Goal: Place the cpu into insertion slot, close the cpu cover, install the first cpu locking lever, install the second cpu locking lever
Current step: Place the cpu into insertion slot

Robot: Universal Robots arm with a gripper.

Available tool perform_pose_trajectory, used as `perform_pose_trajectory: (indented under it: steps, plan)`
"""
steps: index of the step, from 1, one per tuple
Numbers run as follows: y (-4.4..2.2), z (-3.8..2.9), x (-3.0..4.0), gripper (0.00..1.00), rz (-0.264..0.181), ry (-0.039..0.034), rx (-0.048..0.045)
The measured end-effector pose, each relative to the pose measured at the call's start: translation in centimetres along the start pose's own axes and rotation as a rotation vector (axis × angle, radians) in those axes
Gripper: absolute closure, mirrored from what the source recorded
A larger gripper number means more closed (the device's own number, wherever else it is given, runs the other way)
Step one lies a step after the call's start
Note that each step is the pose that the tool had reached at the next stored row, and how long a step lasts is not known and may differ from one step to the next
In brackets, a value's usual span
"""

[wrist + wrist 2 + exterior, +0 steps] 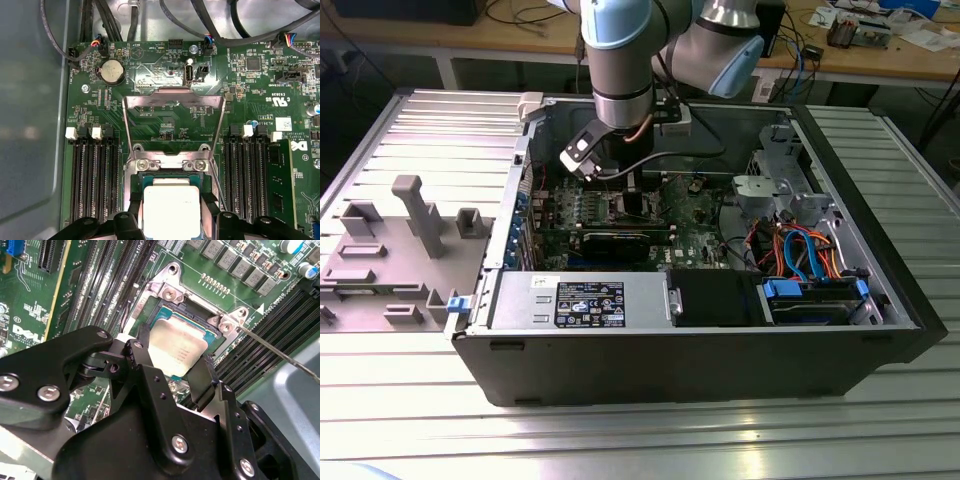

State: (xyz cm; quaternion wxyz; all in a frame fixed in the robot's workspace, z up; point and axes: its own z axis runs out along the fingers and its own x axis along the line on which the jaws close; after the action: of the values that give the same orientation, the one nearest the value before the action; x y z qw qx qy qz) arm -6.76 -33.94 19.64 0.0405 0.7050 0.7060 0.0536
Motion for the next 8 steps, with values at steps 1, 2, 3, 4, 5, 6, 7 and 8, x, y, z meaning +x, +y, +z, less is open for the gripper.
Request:
perform_pose_trajectory:
  steps: [1, 2, 3, 4, 5, 6, 7, 8]
  plan:
    - [0.00, 0.01, 0.00, 0.46, 0.000, 0.0002, -0.0001]
    - [0.00, 0.01, 0.01, 0.46, 0.000, 0.0002, -0.0001]
    - [0.00, 0.01, 0.00, 0.46, 0.000, 0.0001, -0.0001]
    - [0.00, 0.01, 0.01, 0.46, 0.000, 0.0002, -0.0001]
    - [0.00, 0.02, 0.00, 0.46, 0.000, 0.0002, -0.0002]
    - [0.00, 0.02, 0.00, 0.46, 0.000, 0.0003, -0.0001]
    - [0.00, 0.03, 0.01, 0.45, 0.000, 0.0004, -0.0005]
    - [0.01, 0.06, 0.02, 0.45, 0.000, 0.0010, -0.0008]
